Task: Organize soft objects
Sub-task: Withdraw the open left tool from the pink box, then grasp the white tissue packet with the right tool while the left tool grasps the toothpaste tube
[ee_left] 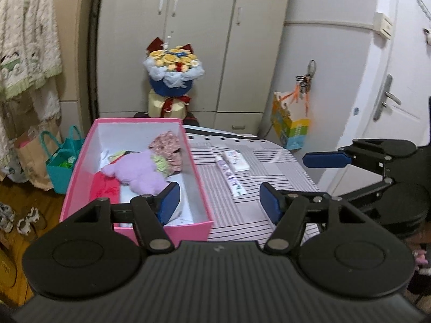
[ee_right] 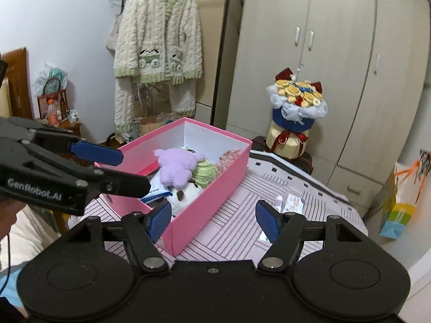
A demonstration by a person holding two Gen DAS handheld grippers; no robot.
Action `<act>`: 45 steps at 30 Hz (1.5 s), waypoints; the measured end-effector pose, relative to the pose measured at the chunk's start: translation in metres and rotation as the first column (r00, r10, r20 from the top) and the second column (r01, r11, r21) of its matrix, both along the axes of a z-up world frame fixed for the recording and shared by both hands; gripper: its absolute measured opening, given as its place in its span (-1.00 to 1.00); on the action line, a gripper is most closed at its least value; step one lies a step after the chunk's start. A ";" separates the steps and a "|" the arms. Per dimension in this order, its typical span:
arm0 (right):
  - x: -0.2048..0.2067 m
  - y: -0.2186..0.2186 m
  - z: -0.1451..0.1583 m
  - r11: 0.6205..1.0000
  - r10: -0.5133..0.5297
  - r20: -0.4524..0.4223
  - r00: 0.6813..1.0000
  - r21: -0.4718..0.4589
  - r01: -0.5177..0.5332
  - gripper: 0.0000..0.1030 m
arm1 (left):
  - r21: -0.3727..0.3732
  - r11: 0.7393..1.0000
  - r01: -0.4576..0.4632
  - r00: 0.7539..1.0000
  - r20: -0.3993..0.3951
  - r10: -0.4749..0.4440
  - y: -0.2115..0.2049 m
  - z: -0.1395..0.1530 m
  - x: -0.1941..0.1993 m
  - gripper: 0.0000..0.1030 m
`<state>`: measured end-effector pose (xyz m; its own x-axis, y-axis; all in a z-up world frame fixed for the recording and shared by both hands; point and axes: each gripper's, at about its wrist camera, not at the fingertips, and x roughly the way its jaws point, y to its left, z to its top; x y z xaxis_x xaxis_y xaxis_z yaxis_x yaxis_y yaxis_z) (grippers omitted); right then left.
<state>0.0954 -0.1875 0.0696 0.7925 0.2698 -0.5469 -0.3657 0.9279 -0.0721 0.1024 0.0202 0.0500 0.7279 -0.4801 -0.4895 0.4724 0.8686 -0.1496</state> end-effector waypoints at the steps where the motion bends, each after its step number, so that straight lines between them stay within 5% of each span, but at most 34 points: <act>1: 0.001 -0.008 0.000 1.000 -0.014 -0.001 1.000 0.012 0.014 0.43 | 0.006 1.000 0.011 1.000 0.001 -0.011 -0.006 0.000 0.000 0.26; 11: 0.026 -0.088 -0.017 0.984 -0.114 -0.027 0.993 0.135 0.116 0.48 | 0.027 0.997 0.079 0.997 -0.018 -0.078 -0.061 -0.007 0.020 0.44; 18: 0.042 -0.127 -0.031 0.971 -0.093 0.140 0.986 0.231 0.059 0.48 | 0.073 0.996 0.043 0.999 0.019 -0.044 -0.103 -0.028 0.050 0.44; 22: 0.063 -0.139 -0.040 0.970 -0.083 0.157 0.984 0.239 0.043 0.49 | 0.100 0.995 0.029 0.999 0.024 -0.031 -0.126 -0.044 0.072 0.44; 28: 0.115 -0.150 -0.055 0.966 -0.091 0.056 0.994 0.249 0.074 0.49 | 0.085 0.996 -0.001 1.000 -0.014 0.003 -0.157 -0.075 0.100 0.42; 39: 0.216 -0.161 -0.124 0.940 -0.033 -0.189 0.981 0.329 0.094 0.47 | 0.187 0.968 -0.166 0.986 0.015 0.166 -0.216 -0.131 0.160 0.21; 45: 0.258 -0.157 -0.152 0.940 -0.042 -0.280 0.959 0.314 0.133 -0.07 | 0.151 0.955 -0.256 0.964 -0.037 0.264 -0.210 -0.150 0.182 -0.23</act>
